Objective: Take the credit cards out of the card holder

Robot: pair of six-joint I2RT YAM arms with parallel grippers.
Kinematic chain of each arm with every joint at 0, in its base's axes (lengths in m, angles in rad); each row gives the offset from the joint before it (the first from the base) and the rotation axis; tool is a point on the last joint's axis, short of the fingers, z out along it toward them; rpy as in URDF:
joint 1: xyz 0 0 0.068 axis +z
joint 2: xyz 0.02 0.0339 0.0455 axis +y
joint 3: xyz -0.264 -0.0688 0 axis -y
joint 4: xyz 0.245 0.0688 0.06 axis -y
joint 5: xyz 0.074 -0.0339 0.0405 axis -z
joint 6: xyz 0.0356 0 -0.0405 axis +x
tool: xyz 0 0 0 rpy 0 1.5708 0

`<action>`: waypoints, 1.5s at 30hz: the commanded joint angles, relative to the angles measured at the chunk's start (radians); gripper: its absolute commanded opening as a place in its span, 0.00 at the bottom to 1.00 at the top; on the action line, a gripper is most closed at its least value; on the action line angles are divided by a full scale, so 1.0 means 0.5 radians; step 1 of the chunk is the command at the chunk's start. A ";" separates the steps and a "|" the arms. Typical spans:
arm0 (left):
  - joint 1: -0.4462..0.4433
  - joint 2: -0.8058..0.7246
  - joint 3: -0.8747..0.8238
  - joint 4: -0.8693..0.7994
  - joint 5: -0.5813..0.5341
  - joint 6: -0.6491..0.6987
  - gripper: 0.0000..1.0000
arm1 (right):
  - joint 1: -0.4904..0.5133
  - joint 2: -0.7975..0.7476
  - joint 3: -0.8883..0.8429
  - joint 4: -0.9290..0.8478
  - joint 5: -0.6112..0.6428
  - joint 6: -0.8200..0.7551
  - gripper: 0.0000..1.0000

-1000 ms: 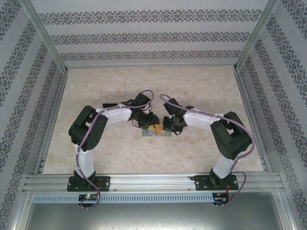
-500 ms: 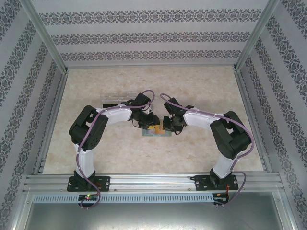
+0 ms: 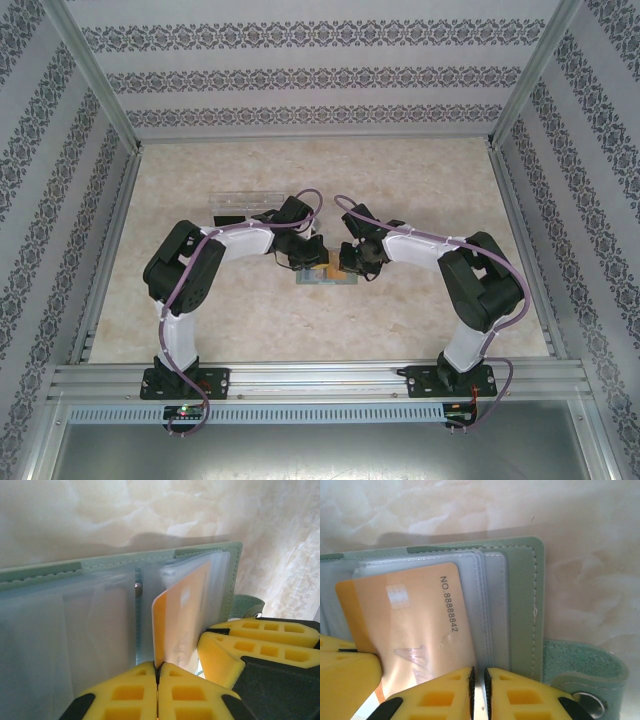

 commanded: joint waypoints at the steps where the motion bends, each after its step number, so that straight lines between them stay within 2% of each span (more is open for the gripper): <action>1: 0.005 -0.100 -0.047 0.026 -0.024 0.052 0.03 | -0.028 0.055 -0.020 -0.066 0.070 0.024 0.18; 3: 0.008 -0.125 -0.066 0.015 -0.039 0.073 0.00 | -0.038 0.049 -0.021 -0.068 0.079 0.023 0.18; 10: 0.049 -0.260 -0.162 -0.070 -0.138 0.201 0.00 | -0.060 -0.009 -0.031 -0.062 0.130 -0.002 0.17; 14: 0.102 -0.353 -0.208 -0.124 -0.130 0.286 0.00 | -0.062 -0.143 -0.031 0.008 0.096 -0.033 0.20; 22: 0.227 -0.490 -0.162 -0.320 -0.057 0.457 0.00 | -0.063 -0.385 -0.008 0.211 -0.087 -0.067 0.35; 29: 0.355 -0.709 -0.075 -0.523 -0.020 0.496 0.00 | -0.065 -0.377 0.061 0.477 -0.377 -0.009 0.52; 35: 0.467 -0.869 -0.043 -0.439 0.314 0.379 0.00 | -0.076 -0.252 0.120 0.897 -0.829 0.131 0.62; 40: 0.554 -0.953 -0.004 -0.293 0.582 0.217 0.00 | -0.100 -0.174 0.186 1.298 -1.188 0.267 0.62; 45: 0.644 -0.978 0.048 -0.167 0.764 0.056 0.00 | -0.162 -0.159 0.236 1.460 -1.323 0.409 0.58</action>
